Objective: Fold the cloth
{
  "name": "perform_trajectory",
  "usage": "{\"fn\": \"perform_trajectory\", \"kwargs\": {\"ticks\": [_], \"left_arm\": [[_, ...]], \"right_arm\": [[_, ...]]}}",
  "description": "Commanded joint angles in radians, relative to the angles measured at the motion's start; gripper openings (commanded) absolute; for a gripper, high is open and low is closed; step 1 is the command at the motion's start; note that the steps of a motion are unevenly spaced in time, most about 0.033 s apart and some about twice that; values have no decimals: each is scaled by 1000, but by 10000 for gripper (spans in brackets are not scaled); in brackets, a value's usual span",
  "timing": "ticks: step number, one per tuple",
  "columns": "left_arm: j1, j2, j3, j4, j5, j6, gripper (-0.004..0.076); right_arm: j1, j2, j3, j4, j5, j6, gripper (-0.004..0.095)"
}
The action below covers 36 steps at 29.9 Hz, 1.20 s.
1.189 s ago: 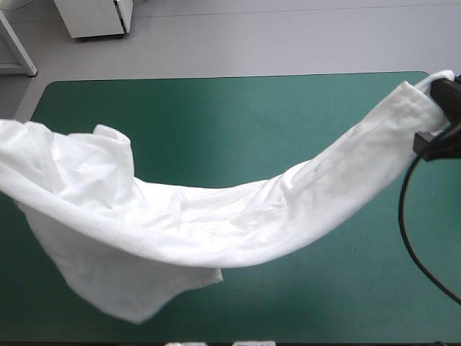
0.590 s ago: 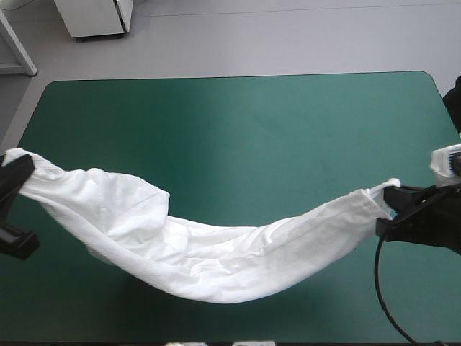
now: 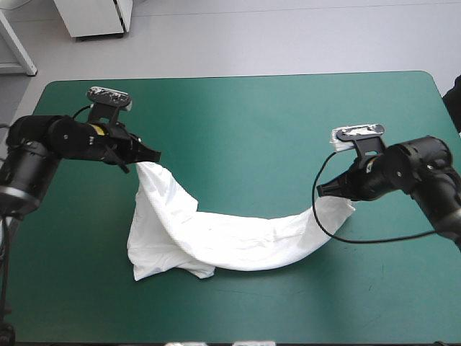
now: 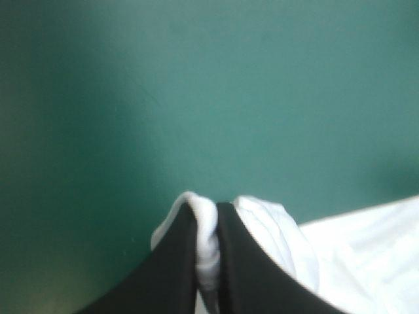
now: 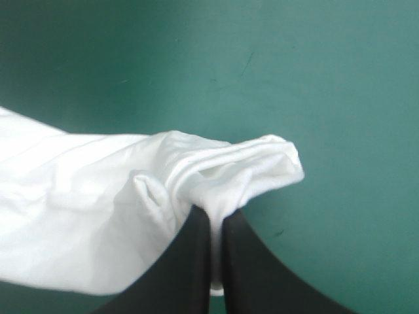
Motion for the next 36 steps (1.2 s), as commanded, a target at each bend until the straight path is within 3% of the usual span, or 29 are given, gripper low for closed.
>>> {"fn": "perform_trajectory", "kwargs": {"ticks": [1, 6, 13, 19, 22, 24, 26, 30, 32, 34, 36], "left_arm": [[-6, 65, -56, -14, -184, 25, -10], [-6, 226, -129, 11, -226, 36, -10], [-6, 372, -214, 50, -322, 34, -10], [-4, 466, -235, 64, -259, 24, -9], [-4, 465, -235, 59, -235, 30, -2], [-4, 455, -246, 59, -199, 45, 57], [-4, 440, -254, 61, -166, 68, 164], [-4, 364, -258, 63, -69, 77, 434], [-4, 312, -258, 73, 36, 77, 480], [-4, 245, -251, 69, 152, 71, 477], [-6, 160, -228, 61, 192, 55, 477]], "right_arm": [[-19, 76, -22, -23, -125, -20, -17], [-74, 232, -29, 0, -223, -43, -17], [-127, 378, -118, 4, -260, -57, -18], [-129, 434, -200, 39, -245, -108, -16], [-129, 438, -236, 54, -210, -149, 42], [-129, 438, -257, 66, -185, -182, 132], [-129, 436, -279, 64, -146, -189, 265], [-158, 392, -300, 76, -72, -189, 549], [-176, 348, -300, 76, -58, -185, 614], [-193, 288, -300, 73, -54, -182, 606], [-198, 223, -300, 74, -45, -182, 604]]}}
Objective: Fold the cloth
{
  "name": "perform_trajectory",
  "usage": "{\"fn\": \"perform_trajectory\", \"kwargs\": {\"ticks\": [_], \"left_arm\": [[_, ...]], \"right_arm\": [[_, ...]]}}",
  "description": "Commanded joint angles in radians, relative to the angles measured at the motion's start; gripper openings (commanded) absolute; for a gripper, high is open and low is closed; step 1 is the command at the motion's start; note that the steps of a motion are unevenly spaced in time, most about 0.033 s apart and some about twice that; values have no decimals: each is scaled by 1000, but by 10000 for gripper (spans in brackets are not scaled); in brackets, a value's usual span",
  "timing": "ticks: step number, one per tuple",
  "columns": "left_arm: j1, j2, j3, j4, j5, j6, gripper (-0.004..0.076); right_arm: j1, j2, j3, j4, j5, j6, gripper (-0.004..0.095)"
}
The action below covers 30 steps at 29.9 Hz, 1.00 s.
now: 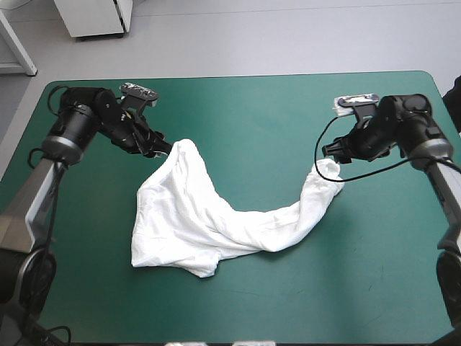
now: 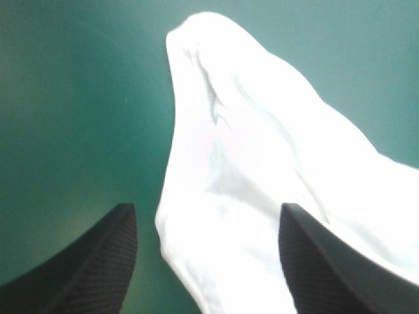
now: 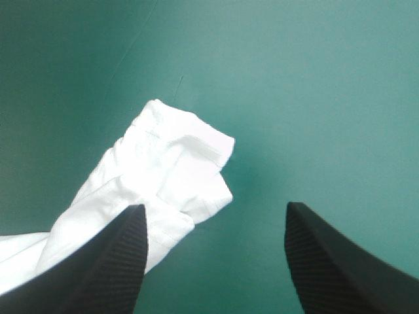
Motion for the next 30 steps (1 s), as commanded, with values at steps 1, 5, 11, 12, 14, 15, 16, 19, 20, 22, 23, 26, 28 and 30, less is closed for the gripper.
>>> {"fn": "perform_trajectory", "kwargs": {"ticks": [1, 5, 11, 12, 14, 15, 16, 19, 20, 22, 23, 26, 28, 30], "left_arm": [[-6, -199, 5, -24, 73, -19, 477], [-6, -360, 91, -2, 99, -87, 475], [-32, -551, 392, -12, 127, -148, 475], [-45, -570, 450, -10, 127, -151, 475], [-65, -585, 553, -10, 125, -153, 475], [-67, -585, 585, -10, 123, -155, 475], [-67, -583, 624, -10, 112, -155, 475], [-65, -583, 712, -2, 56, -155, 475], [-65, -583, 728, 2, 43, -160, 475], [-65, -574, 758, 22, 19, -182, 475], [-65, -561, 774, 33, 14, -182, 475], [-65, -519, 790, 38, -22, -182, 475], [-65, -480, 790, 38, -63, -182, 475], [-65, -438, 790, 38, -96, -185, 475]], "right_arm": [[-18, -158, -37, 1, 7, -4, 604], [-16, -266, -17, 1, 27, 1, 604], [-16, -420, 107, -1, 36, 19, 604], [-16, -444, 134, -1, 36, 19, 604], [-16, -489, 189, -2, 35, 26, 604], [-16, -504, 211, -4, 35, 27, 604], [-16, -523, 238, -4, 35, 27, 604], [-16, -561, 305, -5, 25, 27, 604], [-16, -565, 326, -5, 22, 27, 604], [-16, -571, 358, -5, 19, 27, 604], [-16, -571, 370, -5, 19, 27, 604], [-14, -571, 381, -5, 15, 27, 604], [2, -571, 381, -20, 13, 30, 604], [22, -571, 381, -55, 16, 32, 604]]}}
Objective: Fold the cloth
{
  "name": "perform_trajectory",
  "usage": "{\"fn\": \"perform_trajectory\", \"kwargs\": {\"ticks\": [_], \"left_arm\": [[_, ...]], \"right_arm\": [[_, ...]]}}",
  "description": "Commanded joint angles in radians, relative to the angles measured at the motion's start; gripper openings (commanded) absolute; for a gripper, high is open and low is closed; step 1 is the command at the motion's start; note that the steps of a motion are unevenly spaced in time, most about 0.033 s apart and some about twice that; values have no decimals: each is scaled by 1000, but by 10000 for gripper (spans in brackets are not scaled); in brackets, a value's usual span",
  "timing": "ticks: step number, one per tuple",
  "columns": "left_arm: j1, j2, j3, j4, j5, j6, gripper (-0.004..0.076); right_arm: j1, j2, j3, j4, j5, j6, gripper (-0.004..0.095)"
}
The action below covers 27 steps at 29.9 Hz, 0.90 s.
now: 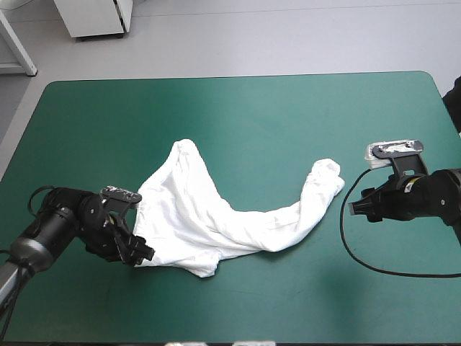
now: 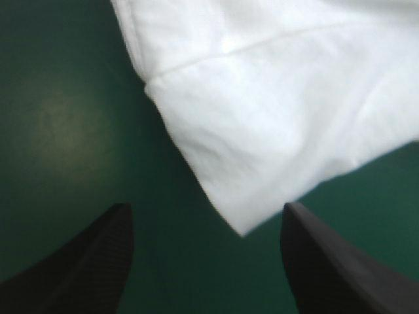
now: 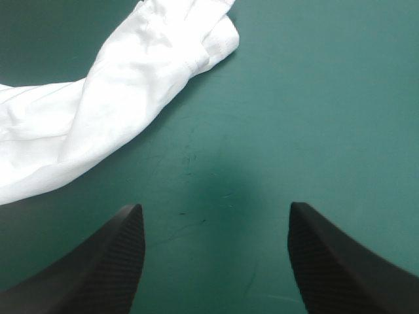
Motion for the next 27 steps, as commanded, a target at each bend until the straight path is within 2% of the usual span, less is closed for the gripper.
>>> {"fn": "perform_trajectory", "kwargs": {"ticks": [1, 7, 9, 12, 16, 22, 27], "left_arm": [[-5, 59, -17, -5, -76, -17, 475], [-5, 184, -17, -11, -140, -17, 473], [-5, 216, -17, -20, -153, -17, 443], [-5, 259, -17, -47, -169, 5, 298], [-5, 298, -17, -54, -206, 30, -9], [-5, 325, -17, -53, -204, 65, -8], [-5, 325, -17, -53, -185, 65, -8]], "right_arm": [[33, -19, -22, -63, -35, 15, 604], [53, -17, -22, -210, -36, 62, 604], [53, -7, -22, -264, -36, 75, 604], [53, 31, -22, -316, -42, 114, 604], [53, 111, -22, -321, -58, 116, 604], [53, 290, -39, -296, -175, 157, 599], [53, 446, -122, -237, -197, 145, 562]]}}
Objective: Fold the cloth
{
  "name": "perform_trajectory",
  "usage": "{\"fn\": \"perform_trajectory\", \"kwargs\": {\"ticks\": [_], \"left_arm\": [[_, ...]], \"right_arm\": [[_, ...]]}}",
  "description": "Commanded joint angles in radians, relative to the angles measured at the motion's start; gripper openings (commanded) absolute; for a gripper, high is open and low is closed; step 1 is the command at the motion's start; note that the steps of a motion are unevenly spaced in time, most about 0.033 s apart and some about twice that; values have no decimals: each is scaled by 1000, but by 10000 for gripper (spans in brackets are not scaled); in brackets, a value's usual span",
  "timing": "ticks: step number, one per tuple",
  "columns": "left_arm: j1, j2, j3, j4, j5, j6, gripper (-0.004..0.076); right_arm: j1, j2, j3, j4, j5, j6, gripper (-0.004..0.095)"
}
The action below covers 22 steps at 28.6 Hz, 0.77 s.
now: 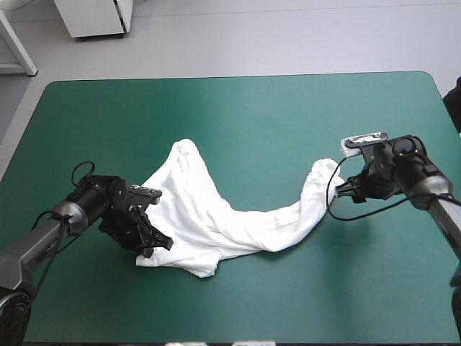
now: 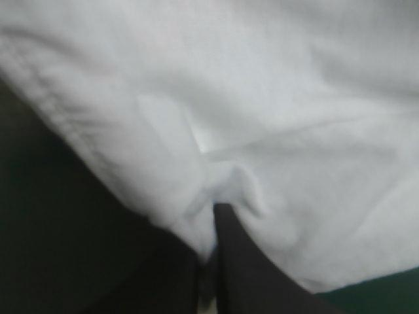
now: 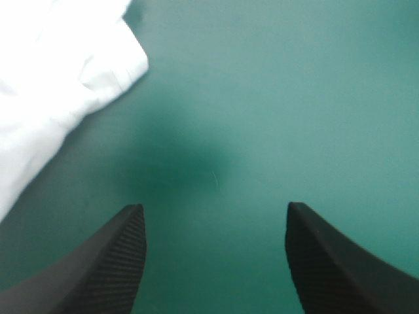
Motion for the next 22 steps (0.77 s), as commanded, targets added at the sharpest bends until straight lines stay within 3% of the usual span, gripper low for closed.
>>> {"fn": "perform_trajectory", "kwargs": {"ticks": [1, 9, 22], "left_arm": [[-5, 25, 14, 46, -77, 4, -10], [-5, 25, 14, 38, -67, 4, -10], [-5, 25, 14, 49, -54, 8, -10]], "right_arm": [[2, 61, -90, 8, -39, -7, 556], [2, 190, -266, 64, -46, -31, 526], [2, 266, -274, 134, -38, -83, 509]]}}
